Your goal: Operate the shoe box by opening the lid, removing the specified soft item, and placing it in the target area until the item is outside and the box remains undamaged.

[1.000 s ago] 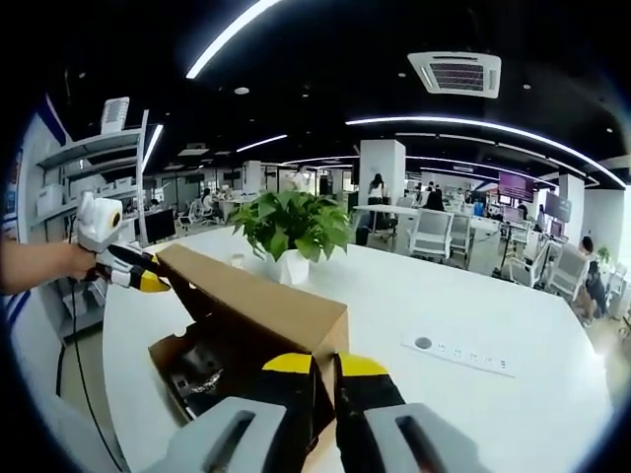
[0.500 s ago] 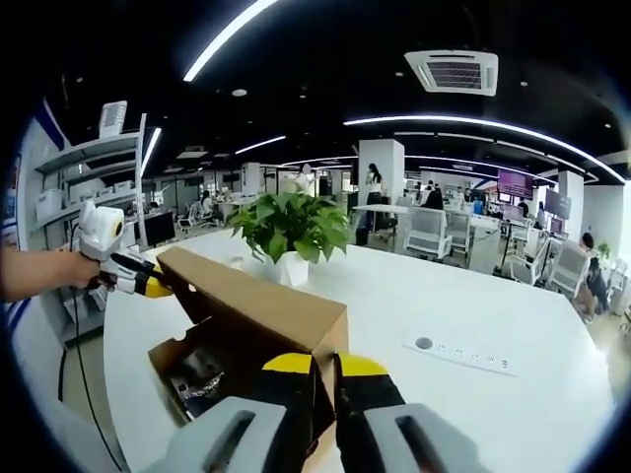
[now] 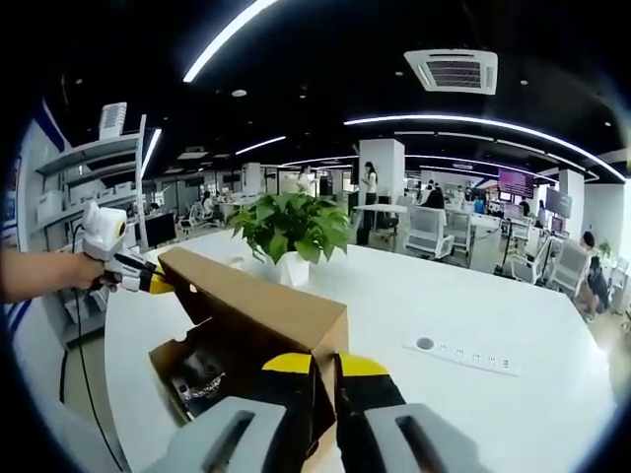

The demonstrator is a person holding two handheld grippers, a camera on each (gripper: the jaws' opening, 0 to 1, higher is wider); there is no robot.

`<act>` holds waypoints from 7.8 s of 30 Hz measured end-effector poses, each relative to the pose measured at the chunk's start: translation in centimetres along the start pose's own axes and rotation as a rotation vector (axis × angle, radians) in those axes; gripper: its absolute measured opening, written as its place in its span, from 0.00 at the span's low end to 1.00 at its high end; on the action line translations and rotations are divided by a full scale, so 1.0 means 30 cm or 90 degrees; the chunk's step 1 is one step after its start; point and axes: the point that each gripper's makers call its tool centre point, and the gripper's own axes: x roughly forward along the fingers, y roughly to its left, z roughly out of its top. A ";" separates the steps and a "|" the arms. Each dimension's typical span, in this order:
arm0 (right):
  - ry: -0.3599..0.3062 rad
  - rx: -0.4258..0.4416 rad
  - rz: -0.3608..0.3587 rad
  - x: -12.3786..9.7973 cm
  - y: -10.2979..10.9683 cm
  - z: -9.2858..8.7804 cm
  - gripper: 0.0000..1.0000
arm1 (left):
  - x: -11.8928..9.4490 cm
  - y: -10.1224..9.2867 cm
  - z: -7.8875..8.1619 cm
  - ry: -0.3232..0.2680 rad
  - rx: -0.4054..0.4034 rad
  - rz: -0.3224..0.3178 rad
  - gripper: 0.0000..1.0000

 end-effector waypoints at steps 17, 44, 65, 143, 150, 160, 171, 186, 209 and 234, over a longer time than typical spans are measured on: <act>-0.022 -0.019 -0.005 0.006 -0.014 0.023 0.03 | 0.026 0.032 0.016 -0.005 -0.017 0.004 0.03; 0.022 -0.020 -0.013 0.035 -0.023 -0.082 0.02 | 0.045 0.034 0.047 -0.009 -0.020 -0.004 0.02; 0.057 -0.026 -0.027 0.092 -0.056 -0.133 0.00 | 0.078 0.058 0.070 -0.011 -0.017 -0.010 0.02; 0.090 0.019 -0.029 0.130 -0.055 -0.165 0.00 | 0.110 0.009 -0.067 0.046 -0.028 0.004 0.01; 0.090 0.019 -0.027 0.125 -0.048 -0.164 0.00 | 0.106 0.003 -0.065 0.047 -0.028 0.005 0.01; 0.084 0.008 -0.035 0.127 -0.065 -0.164 0.00 | 0.100 -0.009 -0.060 0.047 -0.024 0.010 0.00; 0.077 -0.016 -0.034 0.140 -0.083 -0.166 0.00 | 0.122 0.020 -0.059 0.046 -0.025 0.014 0.00; 0.100 -0.030 -0.028 0.151 -0.074 -0.218 0.00 | 0.149 0.062 -0.058 0.045 -0.028 0.015 0.00; 0.130 -0.027 -0.019 0.195 -0.095 -0.270 0.00 | 0.188 0.095 -0.045 0.038 -0.038 0.022 0.00; 0.132 -0.021 -0.017 0.209 -0.103 -0.265 0.00 | 0.191 0.054 -0.109 0.061 -0.059 0.026 0.02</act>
